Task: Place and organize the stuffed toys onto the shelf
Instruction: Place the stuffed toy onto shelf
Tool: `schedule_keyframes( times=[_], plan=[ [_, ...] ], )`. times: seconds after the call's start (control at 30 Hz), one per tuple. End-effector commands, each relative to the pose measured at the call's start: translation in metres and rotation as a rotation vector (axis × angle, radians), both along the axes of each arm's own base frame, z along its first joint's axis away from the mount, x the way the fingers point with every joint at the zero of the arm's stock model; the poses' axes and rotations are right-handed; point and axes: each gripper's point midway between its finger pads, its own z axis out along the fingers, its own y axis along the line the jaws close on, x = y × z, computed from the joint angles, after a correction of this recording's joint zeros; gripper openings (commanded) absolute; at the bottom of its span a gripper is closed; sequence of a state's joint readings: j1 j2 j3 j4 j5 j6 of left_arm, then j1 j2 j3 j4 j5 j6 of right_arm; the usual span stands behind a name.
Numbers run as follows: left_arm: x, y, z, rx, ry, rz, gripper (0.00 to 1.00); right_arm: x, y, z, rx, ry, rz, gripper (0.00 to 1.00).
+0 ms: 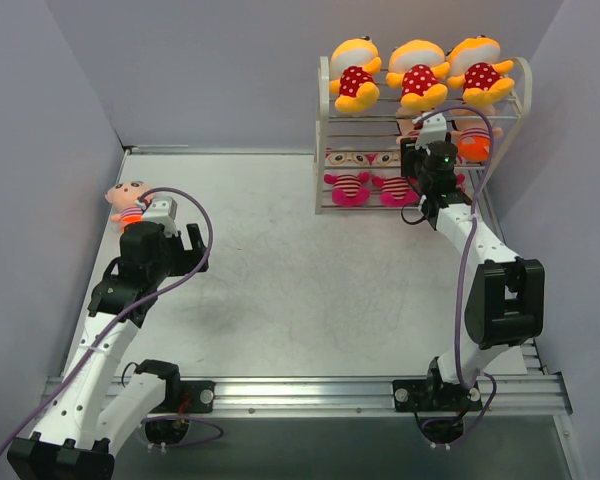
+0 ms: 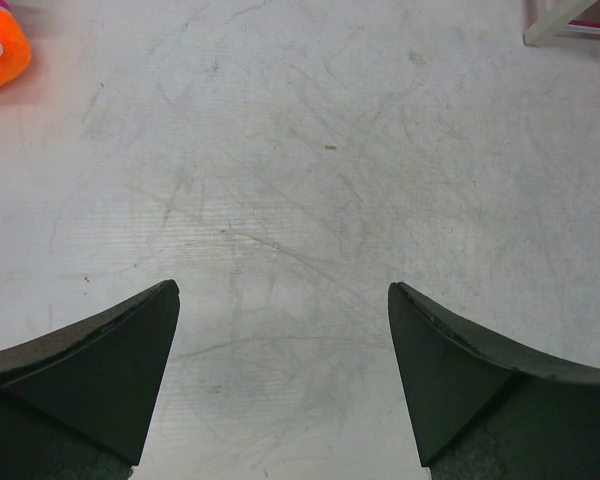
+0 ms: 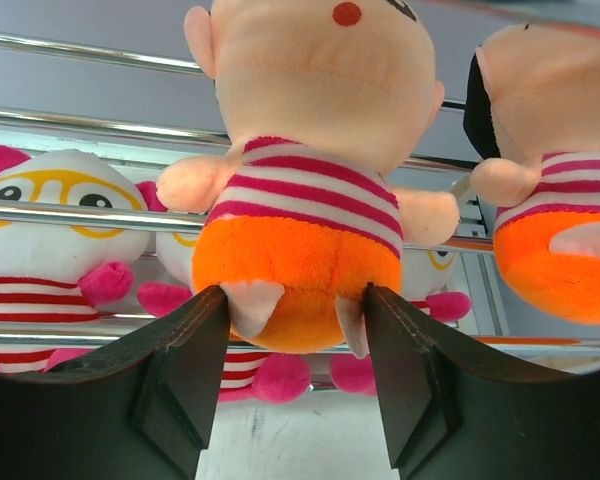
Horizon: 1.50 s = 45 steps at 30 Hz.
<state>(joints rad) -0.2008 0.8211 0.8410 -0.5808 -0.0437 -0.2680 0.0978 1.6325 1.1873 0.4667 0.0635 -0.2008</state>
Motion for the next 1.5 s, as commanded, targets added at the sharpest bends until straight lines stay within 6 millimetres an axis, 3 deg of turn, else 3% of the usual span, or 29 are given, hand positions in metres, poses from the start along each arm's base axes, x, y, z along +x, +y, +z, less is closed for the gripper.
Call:
schedule_keyframes(
  times=[0.0, 0.43, 0.7, 0.9, 1.23, 1.47],
  plan=[
    [0.002, -0.001, 0.012, -0.003, -0.044, -0.016, 0.94, -0.001, -0.002, 0.04, 0.024, -0.092, -0.02, 0.56],
    [0.0, -0.003, 0.014, -0.009, -0.053, -0.027, 0.94, -0.015, -0.001, 0.058, 0.063, -0.11, -0.027, 0.77],
    [-0.002, -0.004, 0.016, -0.011, -0.062, -0.03, 0.94, -0.026, 0.001, 0.067, 0.096, -0.101, -0.024, 0.81],
    [-0.003, -0.005, 0.018, -0.015, -0.07, -0.032, 0.94, -0.048, -0.006, 0.073, 0.134, -0.104, -0.064, 0.81],
    [-0.005, -0.005, 0.021, -0.019, -0.083, -0.034, 0.94, -0.088, -0.018, 0.081, 0.359, -0.134, -0.173, 0.82],
    [-0.006, -0.007, 0.021, -0.024, -0.085, -0.041, 0.94, -0.091, -0.028, 0.065, 0.629, -0.159, -0.277, 0.8]
  ],
)
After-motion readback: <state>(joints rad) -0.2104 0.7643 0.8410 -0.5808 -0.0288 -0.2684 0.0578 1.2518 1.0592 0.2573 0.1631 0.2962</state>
